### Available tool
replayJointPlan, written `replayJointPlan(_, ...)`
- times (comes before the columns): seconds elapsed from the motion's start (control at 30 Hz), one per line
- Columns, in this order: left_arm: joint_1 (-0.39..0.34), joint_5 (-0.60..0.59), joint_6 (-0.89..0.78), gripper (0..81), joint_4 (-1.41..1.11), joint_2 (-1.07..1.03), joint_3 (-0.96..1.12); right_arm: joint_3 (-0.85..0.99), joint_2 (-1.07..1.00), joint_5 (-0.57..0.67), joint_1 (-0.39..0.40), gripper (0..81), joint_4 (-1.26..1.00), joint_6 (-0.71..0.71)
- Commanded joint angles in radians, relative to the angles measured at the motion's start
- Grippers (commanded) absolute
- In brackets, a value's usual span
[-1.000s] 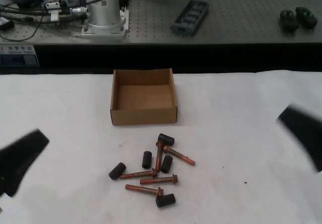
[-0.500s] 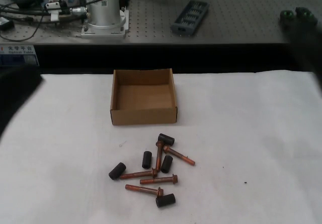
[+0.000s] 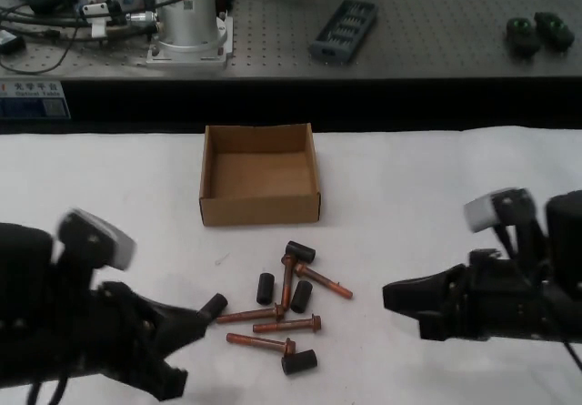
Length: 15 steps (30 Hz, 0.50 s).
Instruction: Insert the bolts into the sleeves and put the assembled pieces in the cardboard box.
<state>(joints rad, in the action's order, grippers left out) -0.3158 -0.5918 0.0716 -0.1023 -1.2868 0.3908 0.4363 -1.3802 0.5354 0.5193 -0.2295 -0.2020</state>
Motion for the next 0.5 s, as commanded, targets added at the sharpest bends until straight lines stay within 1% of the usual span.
replayJointPlan(0.0, -0.016, -0.026, 0.207, 0.6, -0.026, -0.150, 0.081, 0.077, -0.109, 0.021, -0.007, 4.3, -0.020, 0.111)
replayJointPlan(0.07, -0.035, -0.027, 0.238, 0.6, -0.026, -0.202, 0.129, 0.114, -0.137, 0.021, -0.007, 4.3, 0.001, 0.132)
replayJointPlan(0.1, -0.047, -0.027, 0.282, 0.0, -0.026, -0.225, 0.157, 0.134, -0.145, 0.021, -0.007, 4.3, 0.014, 0.157)
replayJointPlan(0.13, -0.062, -0.021, 0.334, 1.6, -0.026, -0.246, 0.182, 0.153, -0.151, 0.018, -0.007, 4.3, 0.025, 0.182)
replayJointPlan(0.2, -0.090, 0.004, 0.417, 6.6, -0.024, -0.279, 0.228, 0.183, -0.151, -0.007, -0.007, 4.3, 0.060, 0.236)
replayJointPlan(0.27, -0.115, 0.042, 0.498, 14.2, -0.018, -0.310, 0.265, 0.202, -0.151, -0.029, -0.007, 4.3, 0.083, 0.274)
replayJointPlan(0.33, -0.139, 0.078, 0.617, 23.4, 0.022, -0.338, 0.308, 0.215, -0.151, -0.032, -0.007, 4.3, 0.106, 0.299)
replayJointPlan(0.37, -0.149, 0.099, 0.668, 26.1, 0.049, -0.353, 0.327, 0.218, -0.151, -0.032, -0.011, 4.3, 0.117, 0.315)
replayJointPlan(0.47, -0.172, 0.186, 0.837, 26.6, 0.212, -0.394, 0.402, 0.219, -0.151, -0.032, -0.010, 4.3, 0.154, 0.344)
